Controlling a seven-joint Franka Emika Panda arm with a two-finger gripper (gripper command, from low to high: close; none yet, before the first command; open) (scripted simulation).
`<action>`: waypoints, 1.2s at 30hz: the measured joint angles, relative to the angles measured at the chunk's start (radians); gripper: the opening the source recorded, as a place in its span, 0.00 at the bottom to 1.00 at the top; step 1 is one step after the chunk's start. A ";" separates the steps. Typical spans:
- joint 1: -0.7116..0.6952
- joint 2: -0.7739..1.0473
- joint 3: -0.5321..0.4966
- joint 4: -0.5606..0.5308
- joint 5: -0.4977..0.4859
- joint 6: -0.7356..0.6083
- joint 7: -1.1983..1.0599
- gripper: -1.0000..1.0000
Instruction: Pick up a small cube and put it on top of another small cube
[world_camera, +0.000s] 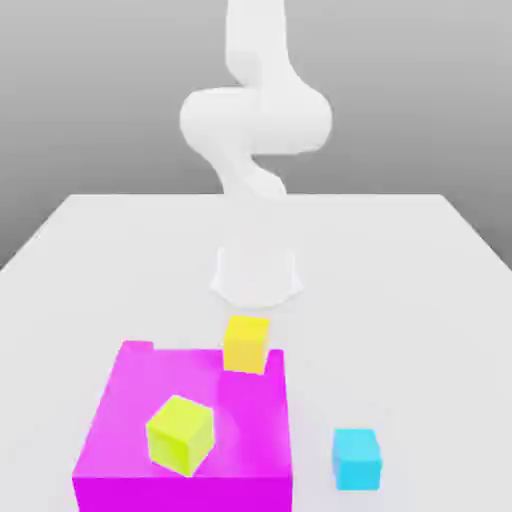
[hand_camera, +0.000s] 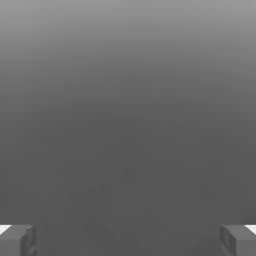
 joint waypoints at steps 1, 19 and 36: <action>0.024 0.033 -0.014 -0.008 0.006 0.014 -0.046 0.50; 0.325 0.580 -0.151 -0.137 0.145 0.248 -0.849 0.50; 0.336 1.106 -0.062 -0.194 0.121 0.558 -1.309 0.00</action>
